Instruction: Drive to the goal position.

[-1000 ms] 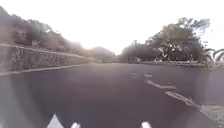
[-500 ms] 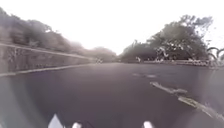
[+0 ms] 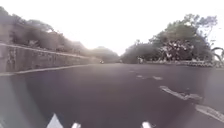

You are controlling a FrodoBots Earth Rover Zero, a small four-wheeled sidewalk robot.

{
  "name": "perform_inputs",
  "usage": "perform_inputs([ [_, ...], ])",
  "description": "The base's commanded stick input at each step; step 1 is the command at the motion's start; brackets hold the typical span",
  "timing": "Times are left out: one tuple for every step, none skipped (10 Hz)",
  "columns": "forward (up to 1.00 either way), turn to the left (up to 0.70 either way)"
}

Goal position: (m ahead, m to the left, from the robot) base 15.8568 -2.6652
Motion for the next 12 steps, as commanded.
perform_inputs([
  [0.70, 0.00],
  [0.70, 0.00],
  [0.70, 0.00],
  [0.70, 0.00],
  [0.70, 0.00],
  [0.70, 0.00],
  [0.70, 0.00],
  [0.70, 0.00],
  [0.70, 0.00],
  [0.70, 0.00],
  [0.70, 0.00],
  [0.70, 0.00],
])
